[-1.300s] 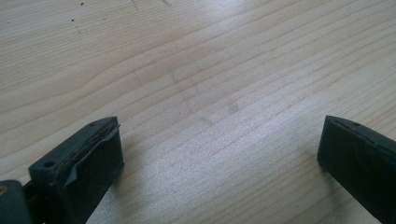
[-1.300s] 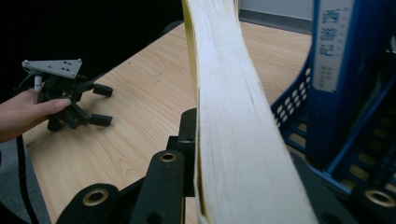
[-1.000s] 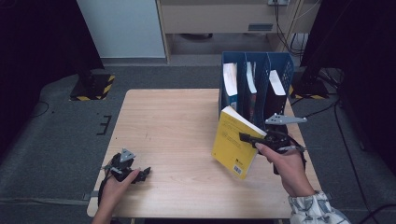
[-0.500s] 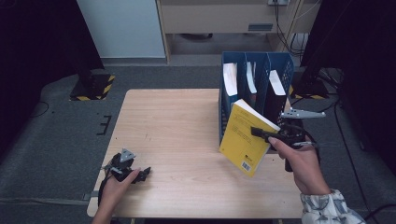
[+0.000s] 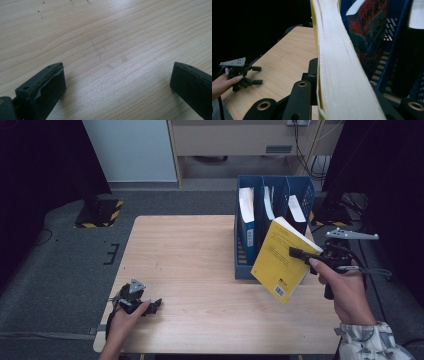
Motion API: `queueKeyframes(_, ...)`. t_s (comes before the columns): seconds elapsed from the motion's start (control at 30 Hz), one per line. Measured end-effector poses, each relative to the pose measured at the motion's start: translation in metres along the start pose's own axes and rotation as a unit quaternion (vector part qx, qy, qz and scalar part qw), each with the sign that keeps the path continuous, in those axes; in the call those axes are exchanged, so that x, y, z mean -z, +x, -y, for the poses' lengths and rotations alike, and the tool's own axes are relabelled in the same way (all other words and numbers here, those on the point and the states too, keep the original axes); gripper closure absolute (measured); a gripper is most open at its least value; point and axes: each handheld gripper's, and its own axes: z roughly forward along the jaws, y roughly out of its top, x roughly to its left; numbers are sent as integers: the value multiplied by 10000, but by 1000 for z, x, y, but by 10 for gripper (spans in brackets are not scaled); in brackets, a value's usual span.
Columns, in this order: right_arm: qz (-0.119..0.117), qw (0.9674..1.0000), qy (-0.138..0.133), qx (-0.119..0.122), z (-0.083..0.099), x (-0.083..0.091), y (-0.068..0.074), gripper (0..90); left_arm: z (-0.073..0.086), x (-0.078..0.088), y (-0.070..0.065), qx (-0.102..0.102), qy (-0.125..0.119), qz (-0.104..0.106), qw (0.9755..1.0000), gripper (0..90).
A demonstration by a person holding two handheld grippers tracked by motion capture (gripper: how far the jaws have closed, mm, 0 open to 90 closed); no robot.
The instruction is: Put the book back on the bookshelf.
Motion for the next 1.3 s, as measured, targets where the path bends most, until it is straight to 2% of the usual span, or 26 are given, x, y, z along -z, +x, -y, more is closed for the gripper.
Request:
queueKeyframes(0.23, 285, 9996, 29, -75, -9, 10, -8, 751, 0, 0, 0, 7, 0, -8, 10000, 0)
queueKeyframes(0.37, 414, 9991, 18, -22, -19, 14, -10, 751, 0, 0, 0, 8, 0, -9, 10000, 0)
queueKeyframes(0.6, 549, 9985, 12, -8, -34, 18, -12, 752, 0, 0, -1, 12, 0, -10, 10000, 0)
queueKeyframes(0.8, 927, 9957, 25, 47, -44, 10, -19, 751, 0, 0, -1, 15, 1, -14, 10000, 0)
queueKeyframes(1.0, 1202, 9927, 12, 58, -51, -2, -25, 751, 0, 0, -1, 14, 1, -14, 10000, 0)
queueKeyframes(1.13, 1436, 9896, 44, 47, -54, -9, -31, 751, 0, 0, -1, 13, 0, -13, 10000, 0)
queueKeyframes(1.3, 1509, 9885, 2, -21, -56, -17, -36, 751, 0, 0, -1, 16, 1, -14, 10000, 0)
